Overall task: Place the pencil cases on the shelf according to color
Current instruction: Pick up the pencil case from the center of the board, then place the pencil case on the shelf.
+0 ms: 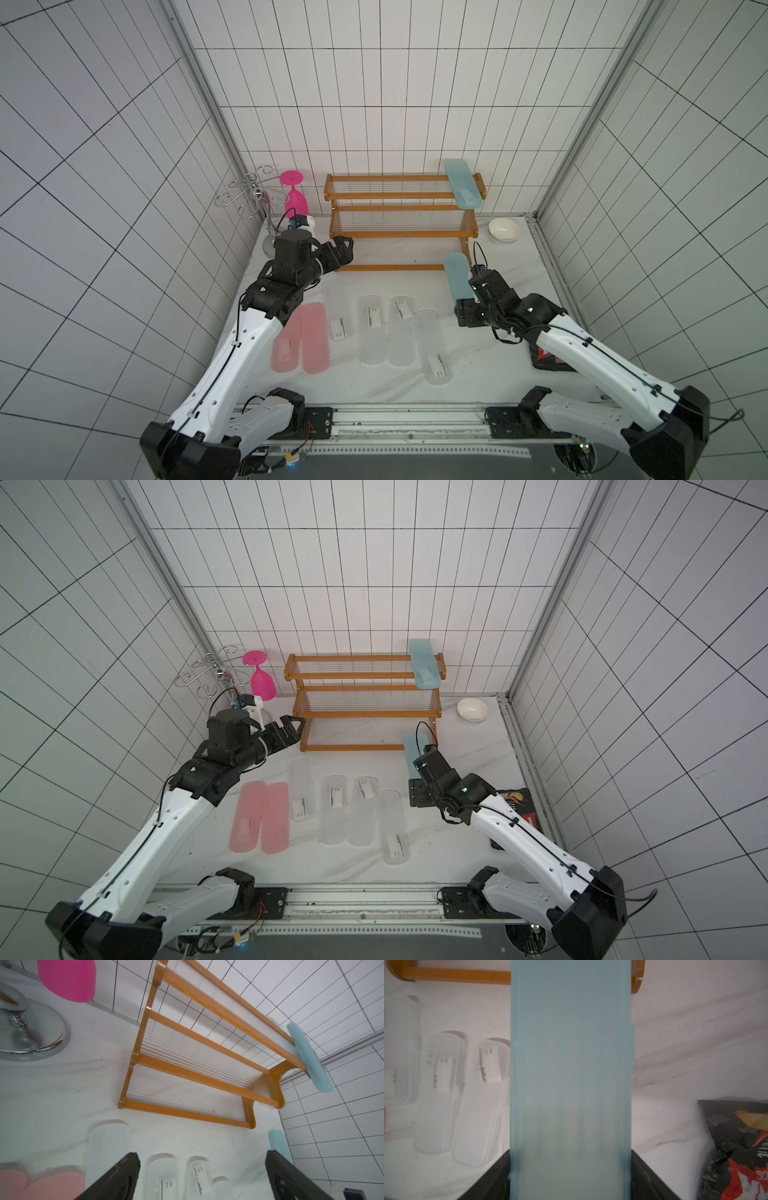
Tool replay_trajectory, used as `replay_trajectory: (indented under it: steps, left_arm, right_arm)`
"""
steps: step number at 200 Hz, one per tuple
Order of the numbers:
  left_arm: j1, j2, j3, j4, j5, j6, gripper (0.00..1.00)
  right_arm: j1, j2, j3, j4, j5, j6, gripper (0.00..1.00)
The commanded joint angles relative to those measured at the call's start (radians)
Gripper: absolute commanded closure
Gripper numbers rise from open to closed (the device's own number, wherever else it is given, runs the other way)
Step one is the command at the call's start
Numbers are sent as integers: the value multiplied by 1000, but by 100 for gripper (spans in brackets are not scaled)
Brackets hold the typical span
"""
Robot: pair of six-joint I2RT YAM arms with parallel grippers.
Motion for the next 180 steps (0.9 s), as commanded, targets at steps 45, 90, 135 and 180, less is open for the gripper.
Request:
replay_trajectory:
  steps: [45,90,135,180]
  left_arm:
    - [16,73,103,49,22,37,1]
    - [24,128,127,66,26,49,2]
    - [26,169,119,118,35,50,2]
    - [26,198,93,137,29,53,1]
  right_arm:
    - [8,166,418,-74,-71,-69,52]
    - [1,362,705,-102,-76,-129,52]
    - [-47,558,934,-85,-77,-171,56]
    - [-98,725,1125,-62,-35,-161,56]
